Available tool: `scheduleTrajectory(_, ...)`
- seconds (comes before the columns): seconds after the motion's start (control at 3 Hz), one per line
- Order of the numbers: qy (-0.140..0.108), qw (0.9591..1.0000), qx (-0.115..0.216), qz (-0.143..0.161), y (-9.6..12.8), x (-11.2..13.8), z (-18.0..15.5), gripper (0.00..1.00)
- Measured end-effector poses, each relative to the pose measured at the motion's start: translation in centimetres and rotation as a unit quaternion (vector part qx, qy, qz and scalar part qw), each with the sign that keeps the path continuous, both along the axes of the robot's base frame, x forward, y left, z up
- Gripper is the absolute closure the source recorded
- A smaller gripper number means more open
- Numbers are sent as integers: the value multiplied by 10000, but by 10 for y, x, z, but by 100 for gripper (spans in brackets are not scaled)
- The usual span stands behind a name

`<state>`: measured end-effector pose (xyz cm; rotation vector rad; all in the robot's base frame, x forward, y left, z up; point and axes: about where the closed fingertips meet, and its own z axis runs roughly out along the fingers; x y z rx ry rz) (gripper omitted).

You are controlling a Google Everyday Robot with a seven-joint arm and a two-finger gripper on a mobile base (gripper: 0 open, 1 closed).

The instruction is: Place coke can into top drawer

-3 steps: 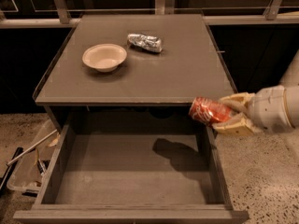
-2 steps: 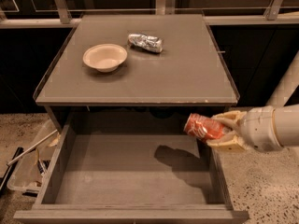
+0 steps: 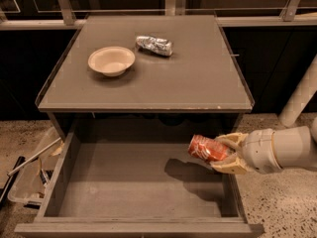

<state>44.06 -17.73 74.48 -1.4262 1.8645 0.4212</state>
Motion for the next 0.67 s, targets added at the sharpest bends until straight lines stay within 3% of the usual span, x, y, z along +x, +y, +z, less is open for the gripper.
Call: scheduleTrajectory(0.67,397,9988,-3,298,41,18,-73,100)
